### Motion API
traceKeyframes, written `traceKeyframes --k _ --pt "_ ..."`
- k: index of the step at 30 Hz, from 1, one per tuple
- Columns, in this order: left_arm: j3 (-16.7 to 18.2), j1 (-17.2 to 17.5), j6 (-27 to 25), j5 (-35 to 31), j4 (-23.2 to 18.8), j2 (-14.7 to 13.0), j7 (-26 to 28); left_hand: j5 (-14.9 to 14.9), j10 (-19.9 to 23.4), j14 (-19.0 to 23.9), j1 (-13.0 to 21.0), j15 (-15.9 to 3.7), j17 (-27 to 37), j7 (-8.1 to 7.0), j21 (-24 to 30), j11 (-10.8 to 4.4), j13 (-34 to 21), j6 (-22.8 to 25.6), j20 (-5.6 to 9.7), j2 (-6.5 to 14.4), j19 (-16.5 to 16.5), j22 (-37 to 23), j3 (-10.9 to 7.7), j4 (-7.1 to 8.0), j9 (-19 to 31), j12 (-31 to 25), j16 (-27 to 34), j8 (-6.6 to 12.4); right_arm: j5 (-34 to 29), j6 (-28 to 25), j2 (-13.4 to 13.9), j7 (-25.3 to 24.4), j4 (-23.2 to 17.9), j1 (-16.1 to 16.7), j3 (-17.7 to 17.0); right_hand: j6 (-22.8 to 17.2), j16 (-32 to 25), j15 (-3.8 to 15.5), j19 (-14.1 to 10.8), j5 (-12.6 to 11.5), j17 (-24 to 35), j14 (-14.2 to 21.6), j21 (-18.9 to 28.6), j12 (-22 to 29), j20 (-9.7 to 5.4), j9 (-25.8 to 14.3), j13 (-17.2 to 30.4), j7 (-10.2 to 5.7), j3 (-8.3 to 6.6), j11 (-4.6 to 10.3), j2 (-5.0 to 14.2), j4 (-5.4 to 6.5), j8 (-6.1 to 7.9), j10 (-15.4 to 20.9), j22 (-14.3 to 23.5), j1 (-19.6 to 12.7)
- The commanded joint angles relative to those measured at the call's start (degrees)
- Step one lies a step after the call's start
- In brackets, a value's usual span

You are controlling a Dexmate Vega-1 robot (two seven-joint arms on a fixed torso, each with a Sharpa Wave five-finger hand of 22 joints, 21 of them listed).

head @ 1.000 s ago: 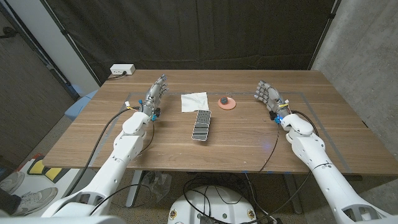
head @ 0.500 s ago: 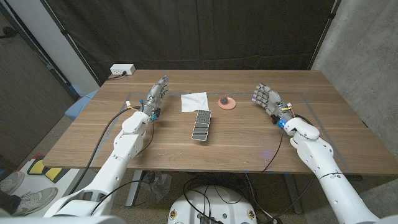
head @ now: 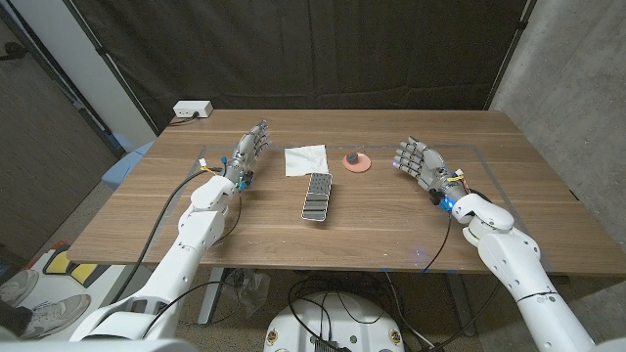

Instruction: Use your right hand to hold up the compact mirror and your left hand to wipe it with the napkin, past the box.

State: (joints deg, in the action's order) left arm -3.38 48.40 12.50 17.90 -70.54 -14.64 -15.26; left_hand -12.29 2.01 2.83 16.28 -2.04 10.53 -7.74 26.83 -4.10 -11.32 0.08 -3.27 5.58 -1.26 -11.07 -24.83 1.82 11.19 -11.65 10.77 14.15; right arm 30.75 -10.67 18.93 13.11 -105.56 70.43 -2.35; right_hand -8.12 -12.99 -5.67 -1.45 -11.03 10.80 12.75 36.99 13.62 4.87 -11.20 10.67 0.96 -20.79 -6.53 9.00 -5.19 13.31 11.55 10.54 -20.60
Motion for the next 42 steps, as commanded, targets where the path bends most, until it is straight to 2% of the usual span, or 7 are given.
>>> traceKeyframes --k 1,12,18,26,28,34,42 --pt "0.3 0.5 0.9 0.6 0.0 -0.1 -2.6 0.2 -0.5 -0.4 0.3 -1.29 0.2 -0.18 -0.3 -0.1 -0.1 -0.3 -0.15 -0.2 -0.1 -0.2 0.02 0.13 0.1 0.0 0.0 -0.23 2.9 -3.9 2.0 0.7 -8.4 6.4 -1.3 -1.1 -0.6 0.03 -1.6 -0.3 0.1 2.3 0.7 0.7 0.08 0.0 0.1 0.02 -0.48 0.07 0.26 0.41 0.07 1.9 0.3 0.3" --pt "0.1 0.7 1.3 1.0 0.4 0.1 -4.0 0.3 -0.5 -0.4 0.3 -1.33 0.2 -0.18 -0.4 0.05 -0.1 -0.2 -0.21 -0.2 -0.1 -0.2 0.03 0.17 0.1 0.0 0.1 -0.35 8.2 -9.0 4.9 4.3 -13.0 9.6 -2.4 -4.2 -1.4 -0.14 -5.0 -0.5 0.1 8.1 1.8 2.4 0.1 0.1 0.1 0.89 -1.35 -0.66 0.17 1.18 0.4 8.4 0.4 0.6" --pt "-0.2 0.5 1.5 1.1 0.7 0.2 -4.6 0.4 -0.5 -0.4 0.3 -1.33 0.2 -0.2 -0.4 0.06 -0.1 -0.1 -0.25 -0.2 -0.1 -0.2 0.03 0.2 0.1 0.0 0.1 -0.41 11.5 -14.0 7.2 5.7 -15.5 10.8 -3.3 -5.0 -1.4 -0.96 -5.5 -0.4 0.2 8.8 2.0 2.5 0.15 0.1 0.1 1.33 -1.37 -1.15 0.33 1.76 0.48 9.2 0.5 1.1" --pt "-0.2 0.3 1.8 1.3 1.1 0.4 -5.2 0.4 -0.6 -0.4 0.3 -1.35 0.2 -0.22 -0.4 -0.08 -0.1 -0.1 -0.23 -0.2 0.0 -0.2 0.04 0.24 0.1 0.0 0.1 -0.51 16.3 -23.9 10.0 3.6 -20.1 11.8 -5.5 -5.3 -0.7 -1.36 -5.7 -0.3 0.3 7.9 2.0 1.7 0.22 0.1 0.1 1.86 -1.32 -1.8 0.55 2.85 0.22 8.1 0.5 2.0" --pt "-0.2 0.1 2.0 1.3 1.4 0.4 -5.4 0.4 -0.5 -0.4 0.2 -1.4 0.2 -0.26 -0.4 -0.22 -0.1 -0.1 -0.22 -0.2 0.0 -0.2 0.04 0.25 0.1 0.0 0.1 -0.54 17.9 -27.1 10.7 2.9 -20.8 11.4 -6.0 -5.8 -0.7 -1.53 -6.1 -0.3 0.4 8.4 2.2 1.8 0.35 0.1 0.1 2.37 -1.34 -2.6 0.72 3.41 0.22 8.7 0.5 2.5" --pt "-0.2 -0.9 2.6 1.3 2.8 0.6 -5.8 0.5 -0.5 -0.4 0.2 -1.34 0.2 -0.24 -0.5 -0.09 -0.1 0.0 -0.24 -0.2 0.0 -0.2 0.05 0.28 0.1 0.0 0.1 -0.61 20.7 -34.9 13.9 3.0 -21.0 8.9 -5.8 -6.7 -0.8 -1.7 -7.0 -0.2 0.5 9.6 2.5 1.9 0.35 0.1 0.1 2.97 -1.39 -3.41 0.89 4.42 0.24 9.7 0.5 3.3" --pt "-0.1 -2.5 3.0 1.2 5.5 1.0 -6.4 0.5 -0.7 -0.5 0.2 -1.37 0.2 -0.22 -0.5 -0.04 -0.1 0.0 -0.27 -0.1 0.0 -0.2 0.05 0.32 0.1 0.0 0.2 -0.7 25.4 -42.9 15.4 5.9 -17.2 4.6 -4.2 -7.0 -0.7 -1.86 -7.7 -0.1 0.5 10.0 2.9 1.7 0.79 0.1 0.1 3.82 -1.47 -4.46 0.98 5.25 0.09 9.7 0.6 3.9"
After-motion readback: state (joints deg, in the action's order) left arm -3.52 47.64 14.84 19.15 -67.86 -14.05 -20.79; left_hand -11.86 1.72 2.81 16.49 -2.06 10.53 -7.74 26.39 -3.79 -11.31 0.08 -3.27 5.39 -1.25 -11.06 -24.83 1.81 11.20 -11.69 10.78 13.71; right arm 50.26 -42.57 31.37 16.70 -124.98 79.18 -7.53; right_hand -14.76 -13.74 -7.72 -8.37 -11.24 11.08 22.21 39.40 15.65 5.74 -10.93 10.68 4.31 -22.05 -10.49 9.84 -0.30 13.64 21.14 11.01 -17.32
